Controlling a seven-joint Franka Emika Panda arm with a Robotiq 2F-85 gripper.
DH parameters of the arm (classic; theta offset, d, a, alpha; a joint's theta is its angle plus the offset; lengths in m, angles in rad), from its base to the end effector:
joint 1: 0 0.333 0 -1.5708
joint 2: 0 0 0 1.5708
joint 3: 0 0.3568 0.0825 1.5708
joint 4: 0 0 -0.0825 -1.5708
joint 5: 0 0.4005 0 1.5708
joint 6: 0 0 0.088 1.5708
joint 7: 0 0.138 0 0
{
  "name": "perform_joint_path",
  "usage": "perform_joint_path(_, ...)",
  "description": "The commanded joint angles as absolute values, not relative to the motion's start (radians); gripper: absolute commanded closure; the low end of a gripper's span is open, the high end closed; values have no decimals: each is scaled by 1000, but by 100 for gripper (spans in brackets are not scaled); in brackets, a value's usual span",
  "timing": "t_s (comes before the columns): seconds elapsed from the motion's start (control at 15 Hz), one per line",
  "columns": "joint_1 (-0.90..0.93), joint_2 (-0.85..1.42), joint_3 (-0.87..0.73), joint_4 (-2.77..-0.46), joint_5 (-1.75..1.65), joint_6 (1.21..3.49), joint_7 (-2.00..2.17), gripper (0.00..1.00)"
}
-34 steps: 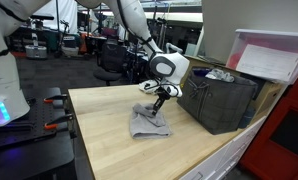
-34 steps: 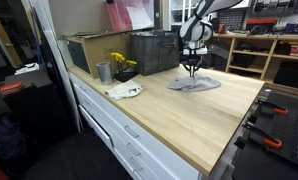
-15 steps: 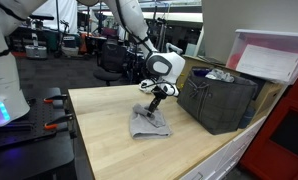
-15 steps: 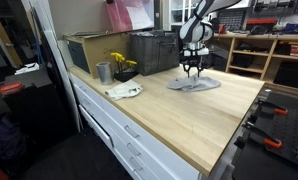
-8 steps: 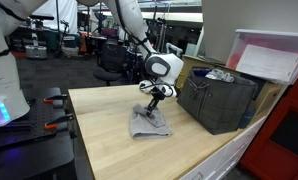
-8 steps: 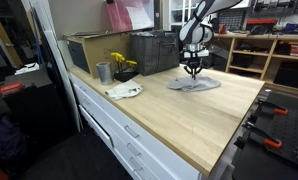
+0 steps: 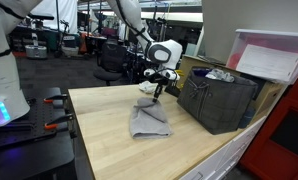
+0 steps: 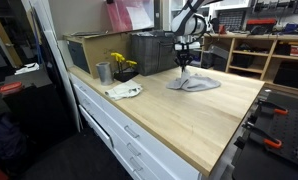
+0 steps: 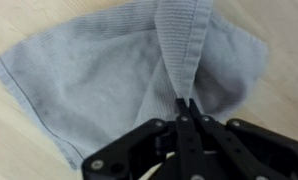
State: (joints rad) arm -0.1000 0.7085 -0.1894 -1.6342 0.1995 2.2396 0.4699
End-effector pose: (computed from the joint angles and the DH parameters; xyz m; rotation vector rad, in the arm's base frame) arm 0.6918 -0.1797 0.1906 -2.8422 1.2879 0.1376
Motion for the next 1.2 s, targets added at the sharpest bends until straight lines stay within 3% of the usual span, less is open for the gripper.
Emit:
perform_joint_path(0.0, -38, 670, -153, -1563, 134, 2223, 426, 99)
perform_joint_path(0.27, 35, 647, -81, -1498, 86, 2218, 360, 99)
perform_joint_path(0.33, 48, 638, -64, -1495, 78, 2219, 331, 73)
perform_joint_path(0.47, 53, 625, -28, -1489, 73, 2225, 247, 65)
perform_joint_path(1.0, -83, 626, -2, -1449, 156, 2212, 33, 6)
perform_joint_path(1.13, -146, 643, -11, -1441, 192, 2205, 19, 0)
